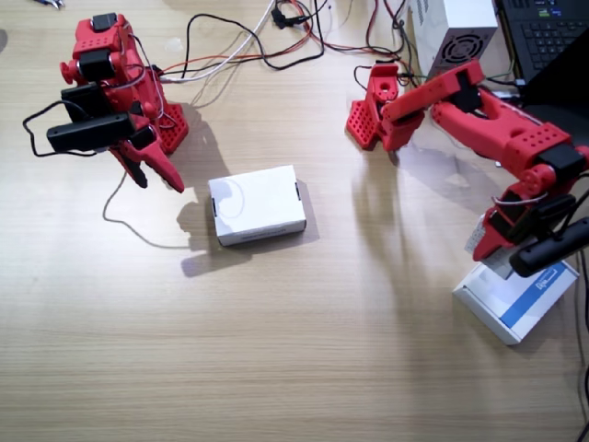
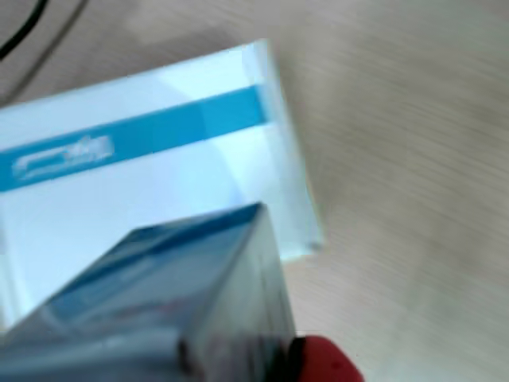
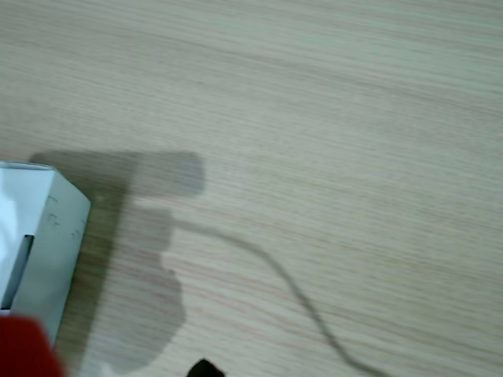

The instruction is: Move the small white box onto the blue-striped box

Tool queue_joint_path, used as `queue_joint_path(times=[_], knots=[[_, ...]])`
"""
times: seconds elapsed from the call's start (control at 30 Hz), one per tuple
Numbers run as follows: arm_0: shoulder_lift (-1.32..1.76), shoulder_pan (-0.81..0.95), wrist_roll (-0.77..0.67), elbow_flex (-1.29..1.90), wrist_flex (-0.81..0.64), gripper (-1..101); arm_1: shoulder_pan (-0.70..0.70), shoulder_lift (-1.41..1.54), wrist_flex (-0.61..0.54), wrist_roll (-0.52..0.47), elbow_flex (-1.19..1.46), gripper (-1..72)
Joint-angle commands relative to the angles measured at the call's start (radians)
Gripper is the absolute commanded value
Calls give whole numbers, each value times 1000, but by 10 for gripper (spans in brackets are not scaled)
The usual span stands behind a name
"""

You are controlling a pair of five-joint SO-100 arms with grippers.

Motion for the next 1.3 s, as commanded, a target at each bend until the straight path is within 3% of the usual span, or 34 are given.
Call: queue_joint_path(times=[0.0,0.47,1.0,1.13,1.27], knots=[[-44,-71,41,-107,20,271,-41,29,-23,15,-9,537],[-155,-169,118,-233,20,251,-58,28,-26,23,-11,539],[-376,-209,91,-574,20,329,-101,26,-17,-2,-8,539],[-310,-209,72,-571,20,338,-104,20,-20,0,-5,543],[-15,-181,67,-377,20,337,-101,20,-20,2,-6,550]])
